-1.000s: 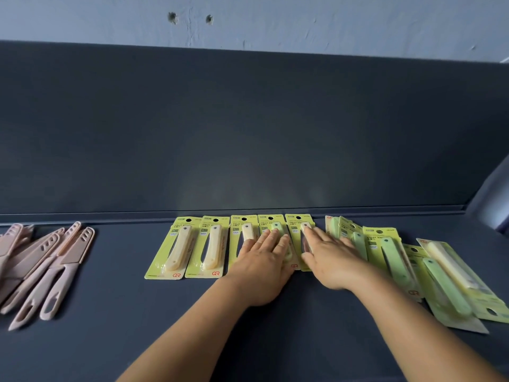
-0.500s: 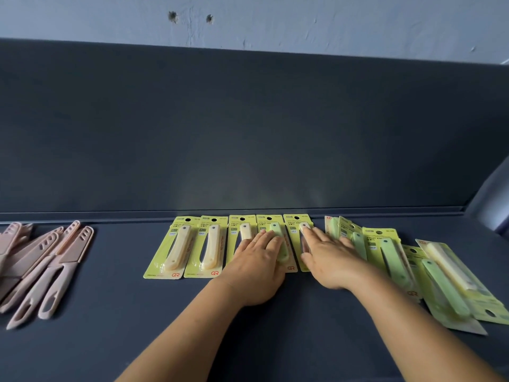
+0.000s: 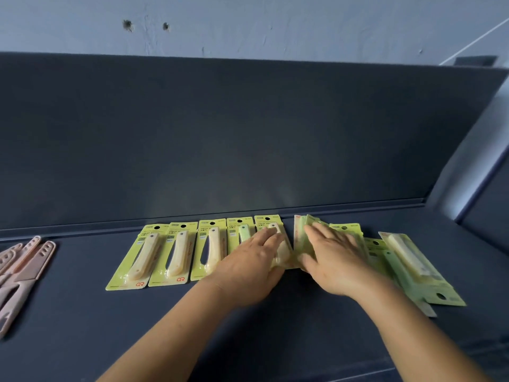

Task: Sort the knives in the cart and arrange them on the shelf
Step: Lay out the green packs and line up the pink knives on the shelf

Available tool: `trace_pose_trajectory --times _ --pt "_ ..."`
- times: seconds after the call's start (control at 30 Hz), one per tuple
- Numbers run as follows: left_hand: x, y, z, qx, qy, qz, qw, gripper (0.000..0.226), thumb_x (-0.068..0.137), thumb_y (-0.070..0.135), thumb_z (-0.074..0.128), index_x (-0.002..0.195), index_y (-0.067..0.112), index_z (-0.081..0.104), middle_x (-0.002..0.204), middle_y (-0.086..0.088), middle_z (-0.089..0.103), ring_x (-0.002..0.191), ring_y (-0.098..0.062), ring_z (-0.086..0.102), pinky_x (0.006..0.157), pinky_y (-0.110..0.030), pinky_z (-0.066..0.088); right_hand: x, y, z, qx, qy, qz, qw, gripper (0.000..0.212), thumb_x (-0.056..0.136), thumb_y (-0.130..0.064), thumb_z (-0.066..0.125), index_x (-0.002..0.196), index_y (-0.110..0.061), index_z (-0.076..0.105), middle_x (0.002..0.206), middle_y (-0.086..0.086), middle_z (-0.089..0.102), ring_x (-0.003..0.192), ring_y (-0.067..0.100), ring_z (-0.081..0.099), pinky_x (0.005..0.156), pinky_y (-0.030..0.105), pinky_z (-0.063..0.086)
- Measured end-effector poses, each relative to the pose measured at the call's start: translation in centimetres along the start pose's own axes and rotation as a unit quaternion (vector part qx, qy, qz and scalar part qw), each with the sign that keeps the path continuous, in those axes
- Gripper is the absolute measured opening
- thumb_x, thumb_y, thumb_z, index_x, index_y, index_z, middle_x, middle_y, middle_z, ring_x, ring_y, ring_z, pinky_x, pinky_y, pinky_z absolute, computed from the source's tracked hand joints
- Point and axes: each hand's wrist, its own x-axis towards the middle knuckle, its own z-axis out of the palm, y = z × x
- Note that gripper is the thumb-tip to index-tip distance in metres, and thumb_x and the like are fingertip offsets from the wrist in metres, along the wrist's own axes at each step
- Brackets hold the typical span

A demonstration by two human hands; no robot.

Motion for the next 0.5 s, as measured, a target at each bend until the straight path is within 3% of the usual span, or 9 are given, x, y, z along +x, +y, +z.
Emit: trace_pose_trajectory --times 0.13,0.23,0.33,0.5 --pt "2.2 3.3 1.1 0.033 -0.043 0.026 0.998 0.064 0.098 0.036 0.041 0.152 0.022 0.012 0.16 -0.002 0.01 0.145 -0.021 0.016 0.116 -0.03 0.014 -1.5 3.3 0.2 -0.01 -0.07 0.003 0.997 0.069 0.095 -0.057 0.034 0.152 -0.036 0.002 0.161 -0.007 -0.004 0.148 0.019 -0.007 0.118 0.043 0.0" --pt "3.3 5.2 1.9 0.072 -0.079 0.021 0.994 0.058 0.099 0.037 0.039 0.15 0.018 0.02 0.156 -0.003 0.015 0.142 -0.025 0.02 0.117 -0.036 0.013 -1.7 5.7 0.3 -0.007 -0.072 0.006 0.997 0.066 0.096 -0.05 0.036 0.152 -0.037 0.004 0.161 -0.007 0.0 0.148 0.017 -0.009 0.119 0.043 -0.001" --pt "4.1 6.3 2.5 0.073 -0.083 0.015 0.994 0.048 0.098 0.036 0.04 0.142 0.015 0.035 0.151 -0.004 0.021 0.135 -0.027 0.032 0.113 -0.038 0.024 -1.5 7.5 0.1 -0.001 -0.064 0.012 0.998 0.061 0.096 -0.04 0.036 0.151 -0.036 0.011 0.16 -0.007 0.005 0.148 0.017 -0.007 0.12 0.043 0.0" --pt "4.9 6.5 3.0 0.071 -0.062 -0.002 0.995 0.051 0.098 0.037 0.04 0.144 0.016 0.031 0.148 -0.006 0.025 0.13 -0.027 0.036 0.11 -0.038 0.031 -0.9 8.4 -0.4 0.016 -0.063 0.015 0.998 0.056 0.093 -0.029 0.042 0.146 -0.037 0.024 0.157 -0.01 0.016 0.147 0.015 0.001 0.12 0.043 0.005"
